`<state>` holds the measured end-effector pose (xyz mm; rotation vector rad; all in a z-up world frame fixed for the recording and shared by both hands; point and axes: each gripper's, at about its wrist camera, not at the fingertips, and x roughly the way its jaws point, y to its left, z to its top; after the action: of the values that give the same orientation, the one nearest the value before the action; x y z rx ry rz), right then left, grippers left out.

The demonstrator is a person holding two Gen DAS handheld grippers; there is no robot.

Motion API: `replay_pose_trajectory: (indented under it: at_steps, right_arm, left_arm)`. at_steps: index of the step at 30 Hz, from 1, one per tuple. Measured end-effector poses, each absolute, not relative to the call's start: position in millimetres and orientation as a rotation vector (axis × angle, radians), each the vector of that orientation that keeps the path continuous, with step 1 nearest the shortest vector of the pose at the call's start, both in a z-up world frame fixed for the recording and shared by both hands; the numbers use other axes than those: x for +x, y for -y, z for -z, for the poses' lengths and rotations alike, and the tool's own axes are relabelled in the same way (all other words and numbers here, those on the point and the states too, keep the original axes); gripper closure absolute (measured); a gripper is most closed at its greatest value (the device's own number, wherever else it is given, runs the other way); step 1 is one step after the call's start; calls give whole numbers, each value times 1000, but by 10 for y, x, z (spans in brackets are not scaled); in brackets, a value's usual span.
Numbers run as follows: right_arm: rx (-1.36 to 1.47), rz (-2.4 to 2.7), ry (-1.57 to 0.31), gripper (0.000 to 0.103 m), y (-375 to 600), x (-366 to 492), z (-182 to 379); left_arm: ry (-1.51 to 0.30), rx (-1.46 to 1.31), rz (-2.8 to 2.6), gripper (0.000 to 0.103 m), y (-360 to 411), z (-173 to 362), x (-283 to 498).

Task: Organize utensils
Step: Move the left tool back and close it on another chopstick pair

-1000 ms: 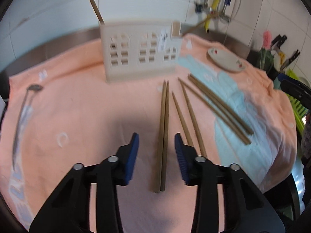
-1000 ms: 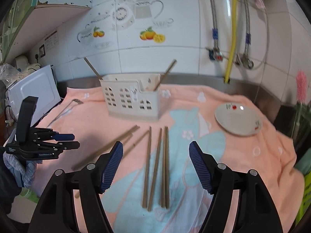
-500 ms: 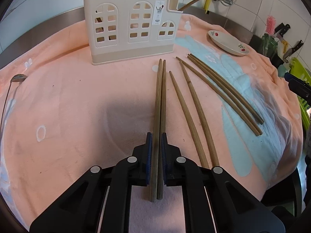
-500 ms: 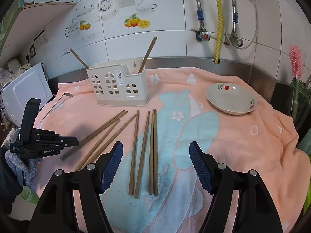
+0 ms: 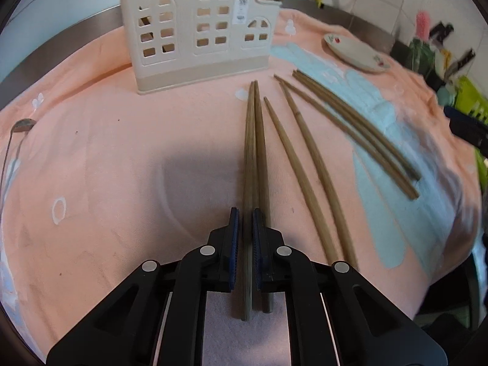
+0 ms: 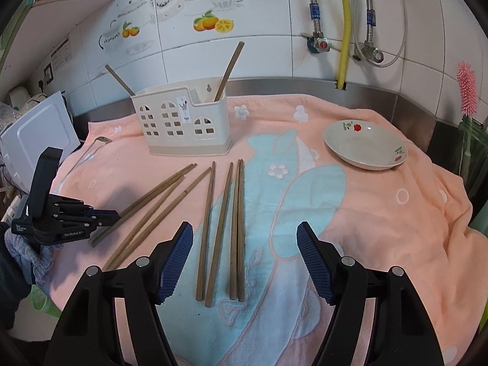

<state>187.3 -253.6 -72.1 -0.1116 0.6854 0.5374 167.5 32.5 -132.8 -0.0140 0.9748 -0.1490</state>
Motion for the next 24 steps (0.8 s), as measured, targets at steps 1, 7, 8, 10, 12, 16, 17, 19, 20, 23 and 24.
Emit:
replay_pose_trajectory:
  at_steps: [1,7,8,10,12,16,17,19,20,23,24]
  right_arm:
    - [-117,-536,-689,35,2528,1877,740]
    - [-144,-533,-729,41,2488,1934,911]
    - [-147,-536,-740,43,2481,1947,946]
    - [-153,-539,-759,50,2460,1974,1012]
    - [-167,-546,-778,56,2419,2004,1083]
    - [-182,-554,-810,68,2360,2067,1209]
    - [-184,-556,-817,69,2348,2085,1232]
    - [-194,-554,-824,75,2323,2133,1264]
    - [-195,-554,-832,76,2311,2171,1283]
    - [-200,-552,-853,80,2284,2272,1333]
    - [-201,-553,-856,81,2277,2280,1335]
  left_arm:
    - [-973,-14,145,95,-323,1327,1674]
    - [-968,-44,133,95,-341,1330,1669]
    - [-966,-48,130,95,-342,1330,1660]
    - [-965,-68,126,95,-356,1329,1659]
    - [-962,-79,126,95,-369,1330,1656]
    - [-961,-85,129,95,-369,1332,1647]
    - [-960,-82,129,95,-365,1333,1644]
    - [-959,-76,129,95,-360,1338,1639]
    - [-959,-75,131,95,-363,1337,1641]
    - [-963,-76,135,95,-371,1336,1647]
    - [-963,-73,136,95,-368,1336,1646]
